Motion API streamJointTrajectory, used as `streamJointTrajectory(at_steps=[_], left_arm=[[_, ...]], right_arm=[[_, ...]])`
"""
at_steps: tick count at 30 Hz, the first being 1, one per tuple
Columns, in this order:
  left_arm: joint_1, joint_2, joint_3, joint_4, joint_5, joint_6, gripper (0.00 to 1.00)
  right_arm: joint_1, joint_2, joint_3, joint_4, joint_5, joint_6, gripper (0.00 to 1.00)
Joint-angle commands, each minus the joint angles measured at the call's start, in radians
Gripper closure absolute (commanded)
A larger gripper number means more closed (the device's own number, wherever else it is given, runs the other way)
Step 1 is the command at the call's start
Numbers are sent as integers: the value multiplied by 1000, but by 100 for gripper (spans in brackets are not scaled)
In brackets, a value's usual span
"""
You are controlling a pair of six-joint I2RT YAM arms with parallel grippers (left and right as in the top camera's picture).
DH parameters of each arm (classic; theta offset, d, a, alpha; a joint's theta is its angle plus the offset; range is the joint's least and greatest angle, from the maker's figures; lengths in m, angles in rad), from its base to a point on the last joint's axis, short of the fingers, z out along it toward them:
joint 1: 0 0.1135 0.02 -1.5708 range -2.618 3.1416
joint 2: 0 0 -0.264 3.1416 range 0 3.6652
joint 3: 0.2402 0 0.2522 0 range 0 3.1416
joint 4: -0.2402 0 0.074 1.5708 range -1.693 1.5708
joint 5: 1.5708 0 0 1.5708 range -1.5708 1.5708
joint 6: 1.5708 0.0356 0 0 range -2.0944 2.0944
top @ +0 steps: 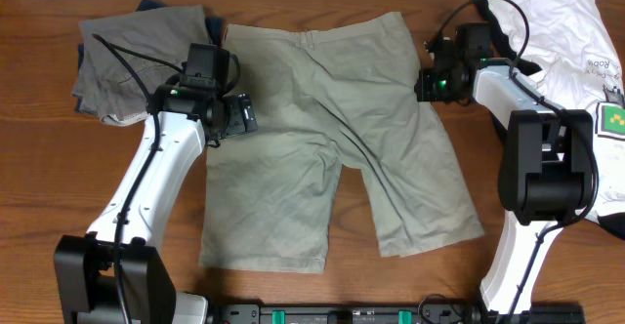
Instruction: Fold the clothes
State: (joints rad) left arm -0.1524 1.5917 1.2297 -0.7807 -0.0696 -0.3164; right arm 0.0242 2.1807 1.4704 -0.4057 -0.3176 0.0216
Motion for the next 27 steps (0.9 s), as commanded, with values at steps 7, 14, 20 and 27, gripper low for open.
streamJointTrajectory(at_steps=[7,14,20,27], left_arm=[[-2,4,4,27,11,5,2],[-2,25,4,90,60,11,2],[1,125,21,237,105,56,2],[2,312,265,245,113,113,0]], right_arm=[[-38,34,8,426,183,-87,92],[-63,34,109,601,164,-79,59],[-62,6,305,275,28,-78,1],[-35,-73,441,-158,-50,-79,1]])
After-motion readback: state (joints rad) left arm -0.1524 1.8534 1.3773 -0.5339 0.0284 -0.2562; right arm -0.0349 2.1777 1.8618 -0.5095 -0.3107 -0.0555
